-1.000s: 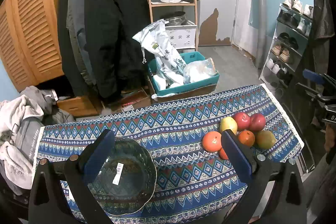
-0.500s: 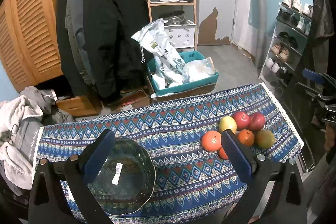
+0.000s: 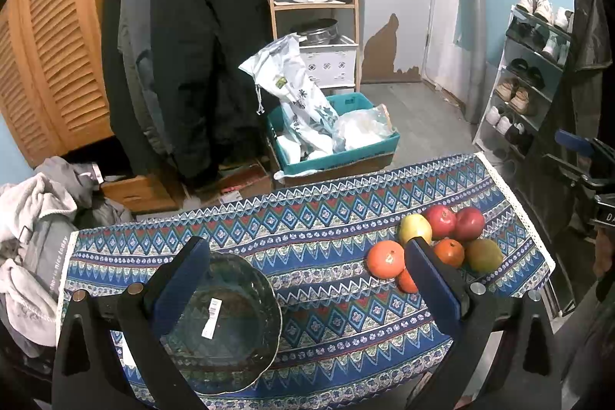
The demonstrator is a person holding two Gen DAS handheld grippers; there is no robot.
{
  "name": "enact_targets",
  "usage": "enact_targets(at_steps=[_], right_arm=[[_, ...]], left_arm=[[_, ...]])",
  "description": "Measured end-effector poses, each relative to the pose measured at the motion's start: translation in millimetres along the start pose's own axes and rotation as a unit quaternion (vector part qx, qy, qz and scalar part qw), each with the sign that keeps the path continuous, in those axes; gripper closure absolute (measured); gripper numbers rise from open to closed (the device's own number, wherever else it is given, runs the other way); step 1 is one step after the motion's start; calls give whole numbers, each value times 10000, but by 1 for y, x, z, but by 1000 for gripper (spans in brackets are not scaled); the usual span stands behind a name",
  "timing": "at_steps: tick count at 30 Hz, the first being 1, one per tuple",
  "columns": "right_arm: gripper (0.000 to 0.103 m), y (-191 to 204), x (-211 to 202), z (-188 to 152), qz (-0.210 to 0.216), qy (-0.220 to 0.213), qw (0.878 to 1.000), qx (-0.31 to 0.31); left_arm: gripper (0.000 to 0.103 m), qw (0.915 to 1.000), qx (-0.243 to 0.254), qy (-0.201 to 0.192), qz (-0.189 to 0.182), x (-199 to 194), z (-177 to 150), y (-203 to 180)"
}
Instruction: Organize fruits
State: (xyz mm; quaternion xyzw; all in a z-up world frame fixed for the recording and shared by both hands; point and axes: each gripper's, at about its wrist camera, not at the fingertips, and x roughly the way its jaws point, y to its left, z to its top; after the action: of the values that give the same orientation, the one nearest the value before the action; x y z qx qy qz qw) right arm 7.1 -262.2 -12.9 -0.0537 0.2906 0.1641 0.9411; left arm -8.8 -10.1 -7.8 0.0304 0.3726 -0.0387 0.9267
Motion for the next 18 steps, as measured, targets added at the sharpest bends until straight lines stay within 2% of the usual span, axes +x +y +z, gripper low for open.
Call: enact_targets(at_steps=[10,18], right_arm=[[12,-22,7,-7,-118,164,9998,84],[12,-41,21,-18,-351,499,9980,185]], left_arm=[[1,9999,92,80,-89,13,4,-6],[1,9990,226,343,-192,43,3,-20]])
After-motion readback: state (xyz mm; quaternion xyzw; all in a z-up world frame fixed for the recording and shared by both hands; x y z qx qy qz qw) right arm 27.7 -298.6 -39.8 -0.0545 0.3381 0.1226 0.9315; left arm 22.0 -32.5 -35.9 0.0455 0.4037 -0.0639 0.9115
